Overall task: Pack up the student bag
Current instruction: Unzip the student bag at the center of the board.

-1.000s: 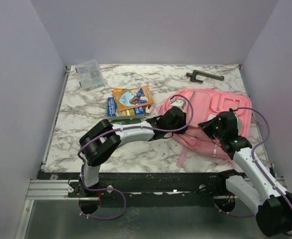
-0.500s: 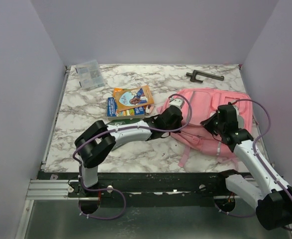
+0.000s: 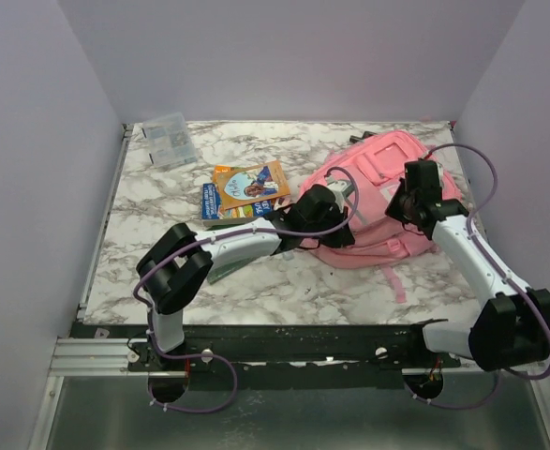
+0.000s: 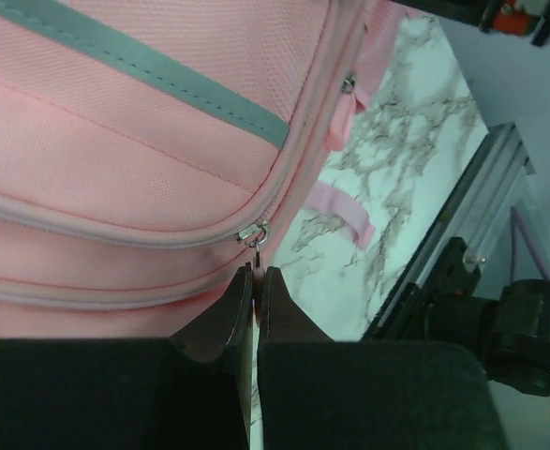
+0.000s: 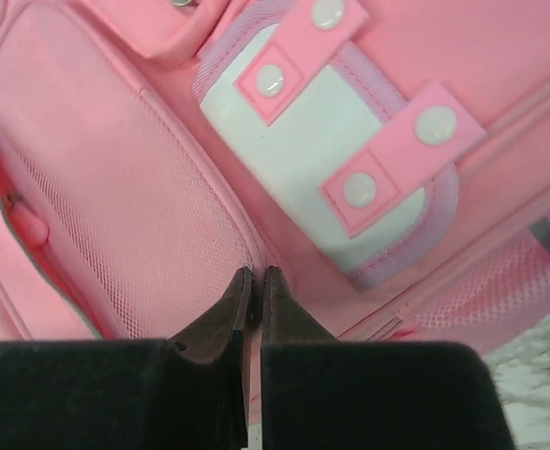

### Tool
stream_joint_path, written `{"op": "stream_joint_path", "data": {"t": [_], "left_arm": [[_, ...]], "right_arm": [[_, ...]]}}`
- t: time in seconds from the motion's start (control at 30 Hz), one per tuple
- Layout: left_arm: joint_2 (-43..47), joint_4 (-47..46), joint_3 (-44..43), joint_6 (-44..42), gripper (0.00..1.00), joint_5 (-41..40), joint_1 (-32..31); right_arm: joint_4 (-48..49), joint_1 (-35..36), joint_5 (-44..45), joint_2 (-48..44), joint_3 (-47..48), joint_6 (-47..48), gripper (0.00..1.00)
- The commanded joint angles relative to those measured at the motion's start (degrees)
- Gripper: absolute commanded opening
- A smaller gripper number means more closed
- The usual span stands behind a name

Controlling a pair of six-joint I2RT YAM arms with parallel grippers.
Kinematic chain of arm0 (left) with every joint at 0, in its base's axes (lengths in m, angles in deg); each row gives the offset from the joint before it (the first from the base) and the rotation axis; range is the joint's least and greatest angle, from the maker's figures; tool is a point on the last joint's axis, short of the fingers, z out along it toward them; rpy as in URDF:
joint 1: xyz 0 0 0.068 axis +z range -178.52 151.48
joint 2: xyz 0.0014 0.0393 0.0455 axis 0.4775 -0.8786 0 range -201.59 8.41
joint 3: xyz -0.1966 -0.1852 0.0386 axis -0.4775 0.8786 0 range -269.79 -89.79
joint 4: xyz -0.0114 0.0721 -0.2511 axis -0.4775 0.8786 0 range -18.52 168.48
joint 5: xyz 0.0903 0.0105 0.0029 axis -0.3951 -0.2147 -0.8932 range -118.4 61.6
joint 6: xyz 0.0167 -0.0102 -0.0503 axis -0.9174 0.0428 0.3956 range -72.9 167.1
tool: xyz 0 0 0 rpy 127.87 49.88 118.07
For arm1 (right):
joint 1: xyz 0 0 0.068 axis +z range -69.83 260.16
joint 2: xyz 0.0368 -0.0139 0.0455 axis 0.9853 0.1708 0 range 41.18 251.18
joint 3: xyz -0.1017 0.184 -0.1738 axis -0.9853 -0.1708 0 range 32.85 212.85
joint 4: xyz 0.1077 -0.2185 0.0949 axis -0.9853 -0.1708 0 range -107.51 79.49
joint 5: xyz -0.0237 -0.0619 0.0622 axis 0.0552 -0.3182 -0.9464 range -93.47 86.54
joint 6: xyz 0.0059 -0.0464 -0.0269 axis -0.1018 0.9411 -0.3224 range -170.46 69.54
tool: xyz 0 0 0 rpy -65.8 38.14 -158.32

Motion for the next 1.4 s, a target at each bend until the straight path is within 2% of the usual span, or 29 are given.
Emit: {"op": "stream_joint_path", "data": {"t": [0.0,0.1,0.17,0.3,0.47,0.63,0.9,1.1,1.23,1.3,1.37], "left_arm": [[-2.89,-2.85,-2.57,7.83,0.00,14.88,-1.13],[-4.49,-4.10,-4.36,9.83,0.00,16.55,-1.11],[-5.55,-4.82,-5.32,10.75,0.00,17.21,-1.13],[-6.76,-5.64,-6.18,11.49,0.00,17.79,-1.13],[-6.85,-5.64,-5.78,11.73,0.00,16.14,-1.21],[-5.42,-5.63,-3.53,11.68,0.00,11.46,-1.89],[-4.15,-4.55,-2.93,10.20,0.00,5.71,-3.39],[-4.65,-3.70,-4.25,10.09,0.00,4.43,-4.64],[-4.63,-2.98,-4.97,9.61,0.00,3.93,-4.99],[-4.73,-2.60,-5.18,9.48,0.00,3.55,-5.04],[-4.89,-2.11,-5.35,9.39,0.00,2.98,-5.09]], "right_arm": [[0.62,-2.59,1.28,6.51,8.17,4.79,0.16],[-8.20,-2.53,0.95,8.05,11.11,3.98,0.34],[-8.52,-2.57,-2.44,4.65,8.62,4.11,0.47],[-7.81,-2.55,-9.12,-3.32,3.04,1.29,0.56],[-5.00,-2.53,-19.47,-8.02,-4.13,-6.68,0.53],[2.42,-2.55,-20.54,-14.85,-13.16,-14.75,0.52],[5.91,-2.53,-16.48,-19.40,-19.06,-21.35,0.52],[13.73,-2.57,-14.27,-19.77,-24.04,-25.69,0.42],[15.33,-2.55,-11.59,-19.98,-26.02,-27.43,0.41],[15.81,-2.53,-11.12,-20.43,-26.57,-28.02,0.38],[16.39,-2.58,-9.07,-21.21,-26.86,-28.33,0.26]]}}
